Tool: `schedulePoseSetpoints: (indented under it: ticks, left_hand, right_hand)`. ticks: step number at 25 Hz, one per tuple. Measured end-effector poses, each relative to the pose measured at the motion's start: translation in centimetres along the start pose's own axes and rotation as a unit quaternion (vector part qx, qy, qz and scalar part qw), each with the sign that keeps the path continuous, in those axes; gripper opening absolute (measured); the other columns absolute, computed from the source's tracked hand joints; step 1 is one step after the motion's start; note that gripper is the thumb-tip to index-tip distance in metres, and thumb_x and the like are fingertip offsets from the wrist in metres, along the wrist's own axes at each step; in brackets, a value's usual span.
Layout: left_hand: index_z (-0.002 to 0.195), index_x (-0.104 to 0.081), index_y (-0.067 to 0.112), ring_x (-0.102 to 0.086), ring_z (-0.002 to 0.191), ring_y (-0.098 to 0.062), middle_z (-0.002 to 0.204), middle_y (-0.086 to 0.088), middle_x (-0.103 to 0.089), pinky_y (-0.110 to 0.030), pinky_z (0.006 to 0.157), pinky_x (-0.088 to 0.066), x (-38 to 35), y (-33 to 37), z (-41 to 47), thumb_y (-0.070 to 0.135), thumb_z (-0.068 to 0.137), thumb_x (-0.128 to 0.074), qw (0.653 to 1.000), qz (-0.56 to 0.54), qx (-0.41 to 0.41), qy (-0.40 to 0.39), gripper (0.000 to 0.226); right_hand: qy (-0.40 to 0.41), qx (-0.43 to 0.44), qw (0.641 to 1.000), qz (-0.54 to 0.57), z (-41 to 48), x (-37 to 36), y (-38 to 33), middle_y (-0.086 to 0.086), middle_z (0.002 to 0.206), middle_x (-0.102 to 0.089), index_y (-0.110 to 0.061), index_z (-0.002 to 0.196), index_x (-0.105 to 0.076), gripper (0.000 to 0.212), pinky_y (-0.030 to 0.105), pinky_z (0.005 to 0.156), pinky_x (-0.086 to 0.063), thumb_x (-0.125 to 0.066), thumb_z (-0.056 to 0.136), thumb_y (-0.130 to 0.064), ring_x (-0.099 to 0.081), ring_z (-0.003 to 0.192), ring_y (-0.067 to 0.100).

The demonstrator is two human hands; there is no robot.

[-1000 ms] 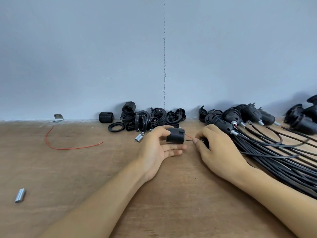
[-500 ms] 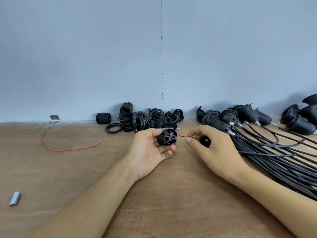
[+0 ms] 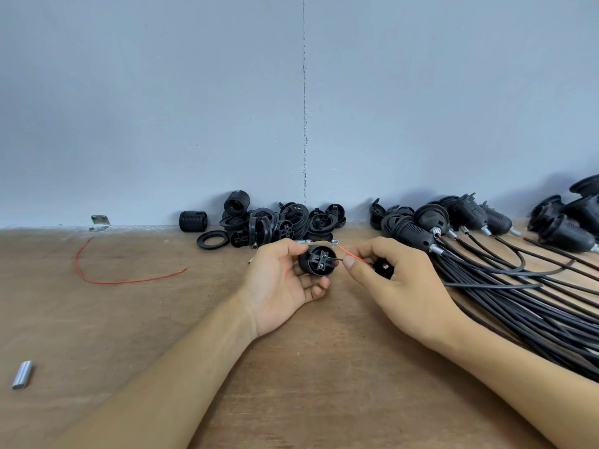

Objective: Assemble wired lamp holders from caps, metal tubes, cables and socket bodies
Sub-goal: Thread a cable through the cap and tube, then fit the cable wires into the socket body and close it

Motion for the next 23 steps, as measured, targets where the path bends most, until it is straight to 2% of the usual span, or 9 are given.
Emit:
schedulePoseSetpoints:
  ticks: [4, 8, 12, 17, 19, 23]
  left_hand:
    - [0.105, -0.07, 0.002, -0.059, 0.056, -0.021, 0.081, -0.011, -0.07, -0.03, 0.06, -0.045, 0.01, -0.07, 0.14, 0.019, 0.077, -0.053, 1.0, 0.003, -0.004, -0.001, 0.037]
    - [0.105, -0.069, 0.002, -0.059, 0.055, -0.021, 0.082, -0.012, -0.069, -0.03, 0.059, -0.046, -0.04, -0.06, 0.02, 0.019, 0.077, -0.053, 1.0, 0.014, -0.005, 0.0, 0.037]
    - [0.109, -0.066, 0.001, -0.057, 0.056, -0.022, 0.096, -0.019, -0.065, -0.033, 0.064, -0.042, -0.21, -0.07, -0.13, 0.017, 0.083, -0.051, 1.0, 0.029, -0.006, 0.004, 0.035]
    - [0.114, -0.063, -0.002, -0.06, 0.057, -0.024, 0.097, -0.021, -0.061, -0.028, 0.053, -0.049, -0.47, 0.08, -0.36, 0.019, 0.074, -0.057, 0.999, 0.041, -0.013, 0.006, 0.046]
    - [0.111, -0.064, -0.001, -0.061, 0.058, -0.025, 0.093, -0.02, -0.062, -0.028, 0.052, -0.05, -0.52, 0.14, -0.44, 0.016, 0.077, -0.057, 0.999, 0.041, -0.018, 0.008, 0.038]
    - [0.102, -0.064, 0.001, -0.064, 0.059, -0.027, 0.089, -0.021, -0.065, -0.029, 0.053, -0.052, -0.6, 0.0, -0.34, 0.008, 0.094, -0.049, 0.997, 0.06, -0.048, 0.016, 0.018]
  right_hand:
    - [0.003, -0.009, 1.0, 0.006, 0.0, 0.07, 0.08, -0.012, 0.074, -0.065, -0.031, 0.08, -0.07, 0.011, 0.016, 0.067, -0.041, -0.068, 0.09, -0.034, -0.056, 0.072, 0.003]
    - [0.004, -0.012, 1.0, 0.012, 0.04, -0.01, 0.11, -0.013, 0.073, -0.064, -0.029, 0.08, -0.07, 0.012, 0.014, 0.065, -0.04, -0.068, 0.091, -0.033, -0.054, 0.069, 0.001]
    - [0.007, -0.015, 1.0, 0.019, 0.02, 0.0, 0.21, -0.01, 0.071, -0.064, -0.027, 0.081, -0.071, 0.012, 0.017, 0.067, -0.042, -0.069, 0.091, -0.033, -0.054, 0.069, 0.001]
    - [0.027, -0.009, 1.0, -0.002, 0.17, 0.12, 0.38, -0.016, 0.063, -0.057, -0.032, 0.076, -0.068, 0.017, 0.014, 0.061, -0.037, -0.071, 0.091, -0.027, -0.05, 0.062, 0.002]
    - [0.033, -0.006, 0.999, -0.023, 0.13, 0.13, 0.47, -0.013, 0.067, -0.059, -0.033, 0.077, -0.069, 0.015, 0.015, 0.061, -0.036, -0.071, 0.091, -0.025, -0.051, 0.064, 0.005]
    - [0.033, 0.015, 0.998, -0.059, -0.01, -0.14, 0.18, -0.011, 0.078, -0.062, -0.044, 0.073, -0.063, 0.027, 0.026, 0.064, -0.043, -0.071, 0.09, -0.024, -0.053, 0.069, 0.01]
Point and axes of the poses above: each hand's wrist, its own z-axis towards the middle knuckle, its own x-axis out of the back of the hand, y = z × x, the point moved 4 cm from there along z, towards the middle knuckle
